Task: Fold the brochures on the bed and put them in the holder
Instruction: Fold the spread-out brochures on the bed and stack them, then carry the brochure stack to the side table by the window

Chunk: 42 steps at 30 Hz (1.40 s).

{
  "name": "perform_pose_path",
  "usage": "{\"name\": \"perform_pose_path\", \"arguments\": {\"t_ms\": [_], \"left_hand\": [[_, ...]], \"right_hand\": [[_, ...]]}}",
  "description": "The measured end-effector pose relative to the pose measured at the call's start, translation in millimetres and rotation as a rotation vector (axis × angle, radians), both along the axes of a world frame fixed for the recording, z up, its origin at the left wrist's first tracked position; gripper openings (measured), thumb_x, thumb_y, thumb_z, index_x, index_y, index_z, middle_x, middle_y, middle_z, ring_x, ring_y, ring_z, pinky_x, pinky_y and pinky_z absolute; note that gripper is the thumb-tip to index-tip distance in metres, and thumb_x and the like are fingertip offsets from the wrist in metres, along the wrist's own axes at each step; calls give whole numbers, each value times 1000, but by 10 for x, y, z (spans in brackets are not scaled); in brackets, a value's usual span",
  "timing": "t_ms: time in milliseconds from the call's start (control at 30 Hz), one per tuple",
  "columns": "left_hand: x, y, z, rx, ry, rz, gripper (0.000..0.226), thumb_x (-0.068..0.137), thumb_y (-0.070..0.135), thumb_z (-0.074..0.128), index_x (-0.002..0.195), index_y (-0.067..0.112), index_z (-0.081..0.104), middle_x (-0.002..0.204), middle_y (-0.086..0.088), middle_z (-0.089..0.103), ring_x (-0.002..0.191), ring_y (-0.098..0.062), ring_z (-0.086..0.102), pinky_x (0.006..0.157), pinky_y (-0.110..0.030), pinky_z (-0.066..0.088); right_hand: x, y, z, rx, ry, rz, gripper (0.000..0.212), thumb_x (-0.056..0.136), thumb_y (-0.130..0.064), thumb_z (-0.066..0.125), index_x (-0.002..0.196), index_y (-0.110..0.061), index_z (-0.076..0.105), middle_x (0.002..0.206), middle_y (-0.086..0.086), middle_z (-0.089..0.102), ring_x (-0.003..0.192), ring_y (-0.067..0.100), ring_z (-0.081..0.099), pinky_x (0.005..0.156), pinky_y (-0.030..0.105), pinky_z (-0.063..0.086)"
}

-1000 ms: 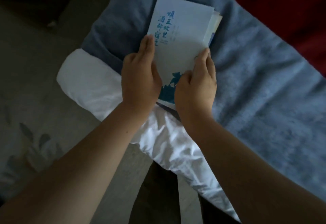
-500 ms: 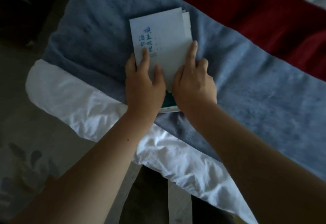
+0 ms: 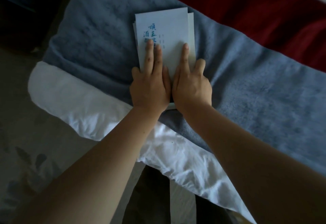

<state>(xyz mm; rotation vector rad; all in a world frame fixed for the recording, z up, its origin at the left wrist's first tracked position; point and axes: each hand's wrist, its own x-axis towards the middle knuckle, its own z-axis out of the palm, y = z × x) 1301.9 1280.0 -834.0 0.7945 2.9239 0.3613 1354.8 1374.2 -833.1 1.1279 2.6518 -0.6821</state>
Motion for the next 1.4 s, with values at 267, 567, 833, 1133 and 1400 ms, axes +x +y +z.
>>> {"name": "perform_pose_path", "arguments": {"t_ms": [267,567,833,1133,1400], "left_hand": [[-63,73,327,282,-127,-43,39,106,26,52,141,12,62,157,-10,48,133,-28,58,100,-37,54],[-19,653,1584,437,-88,-63,38,104,20,60,141,9,62,158,-12,45,143,-23,48,109,-16,41],[-106,1384,3195,280,-85,-103,46,106,34,47,151,24,51,167,2,30,130,-36,57,103,-44,50],[57,2041,5125,346,-25,-250,42,102,35,49,140,24,63,164,3,37,134,-24,55,105,-34,48],[122,2341,7188,403,44,-331,33,98,36,49,100,15,74,128,-6,67,109,-30,65,86,-34,53]], "right_hand": [[177,145,341,-22,76,11,73,103,-30,47,165,-26,7,135,18,39,67,25,43,62,37,43],[303,598,1621,36,244,-84,70,95,-39,27,164,-33,14,133,15,41,71,38,60,60,38,45],[181,1282,3179,129,289,-155,57,104,-37,38,160,-39,26,139,14,42,96,37,64,76,38,49],[483,1898,5124,168,339,-260,55,103,-36,35,157,-36,34,133,13,48,106,36,64,86,40,52],[627,2206,7214,141,390,-325,57,99,-29,39,157,-33,39,146,10,49,128,30,56,103,37,47]]}}
